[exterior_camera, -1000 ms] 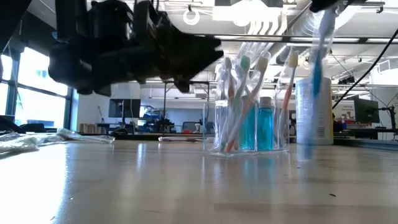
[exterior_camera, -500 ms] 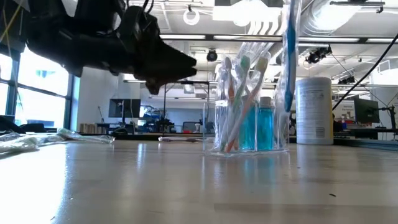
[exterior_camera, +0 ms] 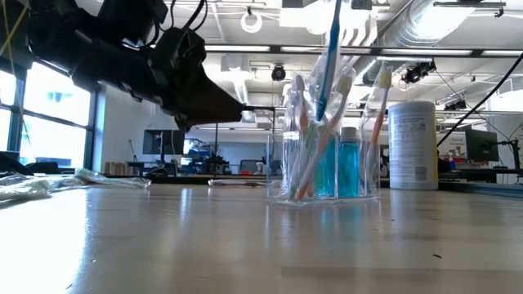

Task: Pick & Place toothbrushing station
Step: Put the blue toothbrush into the transparent organizer

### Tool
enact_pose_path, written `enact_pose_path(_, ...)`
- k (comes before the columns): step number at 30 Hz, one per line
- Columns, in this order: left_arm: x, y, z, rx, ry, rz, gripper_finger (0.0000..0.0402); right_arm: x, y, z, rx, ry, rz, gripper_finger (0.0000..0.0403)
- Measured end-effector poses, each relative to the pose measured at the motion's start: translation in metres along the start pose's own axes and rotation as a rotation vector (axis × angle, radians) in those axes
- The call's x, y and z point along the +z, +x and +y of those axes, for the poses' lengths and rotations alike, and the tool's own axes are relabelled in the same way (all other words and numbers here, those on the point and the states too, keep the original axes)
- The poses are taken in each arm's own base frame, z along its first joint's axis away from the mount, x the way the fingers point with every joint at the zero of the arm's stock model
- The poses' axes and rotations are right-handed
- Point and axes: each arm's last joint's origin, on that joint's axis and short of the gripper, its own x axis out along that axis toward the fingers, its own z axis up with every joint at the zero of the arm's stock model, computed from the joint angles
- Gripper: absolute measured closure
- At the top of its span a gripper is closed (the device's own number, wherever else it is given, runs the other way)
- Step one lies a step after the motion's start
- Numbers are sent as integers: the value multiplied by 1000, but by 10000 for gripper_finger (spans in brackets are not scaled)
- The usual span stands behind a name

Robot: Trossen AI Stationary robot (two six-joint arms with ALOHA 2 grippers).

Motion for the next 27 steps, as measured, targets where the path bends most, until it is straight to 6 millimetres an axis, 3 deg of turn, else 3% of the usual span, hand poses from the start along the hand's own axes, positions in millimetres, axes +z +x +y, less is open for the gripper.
enact_pose_path(21,-8,0,2,22,-31,83,265,-15,81,-31,-67,28,190,400)
enact_pose_path(27,-10,-1,1,13,-32,101,265,-18,91,-38,-100,45,213,400)
